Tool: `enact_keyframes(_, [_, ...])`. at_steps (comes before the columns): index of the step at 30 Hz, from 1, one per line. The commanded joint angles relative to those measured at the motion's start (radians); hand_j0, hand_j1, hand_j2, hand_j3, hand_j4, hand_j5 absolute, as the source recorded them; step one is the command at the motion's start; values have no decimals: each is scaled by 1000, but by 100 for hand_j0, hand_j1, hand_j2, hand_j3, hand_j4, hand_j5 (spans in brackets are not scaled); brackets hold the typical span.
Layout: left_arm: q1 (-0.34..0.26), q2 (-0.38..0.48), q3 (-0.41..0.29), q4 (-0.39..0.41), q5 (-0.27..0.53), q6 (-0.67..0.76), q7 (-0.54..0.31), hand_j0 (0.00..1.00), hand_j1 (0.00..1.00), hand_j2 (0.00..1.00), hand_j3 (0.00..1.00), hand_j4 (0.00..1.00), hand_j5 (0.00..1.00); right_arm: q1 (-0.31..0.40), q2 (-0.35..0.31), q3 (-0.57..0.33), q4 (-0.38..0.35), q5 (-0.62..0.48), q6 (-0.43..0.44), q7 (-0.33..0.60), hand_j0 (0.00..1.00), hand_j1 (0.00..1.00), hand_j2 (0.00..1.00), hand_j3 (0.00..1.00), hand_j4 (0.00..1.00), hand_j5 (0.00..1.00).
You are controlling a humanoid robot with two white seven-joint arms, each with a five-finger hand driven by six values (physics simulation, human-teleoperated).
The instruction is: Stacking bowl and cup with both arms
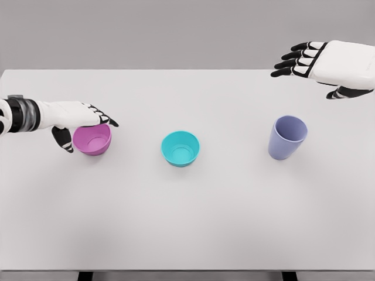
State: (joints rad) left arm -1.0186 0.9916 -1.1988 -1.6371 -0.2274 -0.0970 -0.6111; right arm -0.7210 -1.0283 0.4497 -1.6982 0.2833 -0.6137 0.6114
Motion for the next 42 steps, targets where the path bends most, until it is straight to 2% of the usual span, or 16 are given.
enact_keyframes(1, [0, -1, 1, 0, -1, 0, 0, 100, 100, 100, 100, 100, 100, 0, -1, 0, 0, -4, 3, -1, 100, 100, 100, 100, 100, 100])
enact_keyframes(9, [2, -30, -2, 26, -9, 0, 0, 100, 100, 100, 100, 100, 100, 0, -1, 0, 0, -4, 3, -1, 100, 100, 100, 100, 100, 100])
enact_keyframes(13, [20, -31, 1, 28, -9, 2, 0, 100, 100, 100, 100, 100, 100, 0, 1, 0, 0, -4, 3, -1, 100, 100, 100, 100, 100, 100])
enact_keyframes(42, [35, -56, 2, 68, -20, 2, 0, 100, 100, 100, 100, 100, 100, 14, 1, 0, 0, -3, 3, -1, 100, 100, 100, 100, 100, 100])
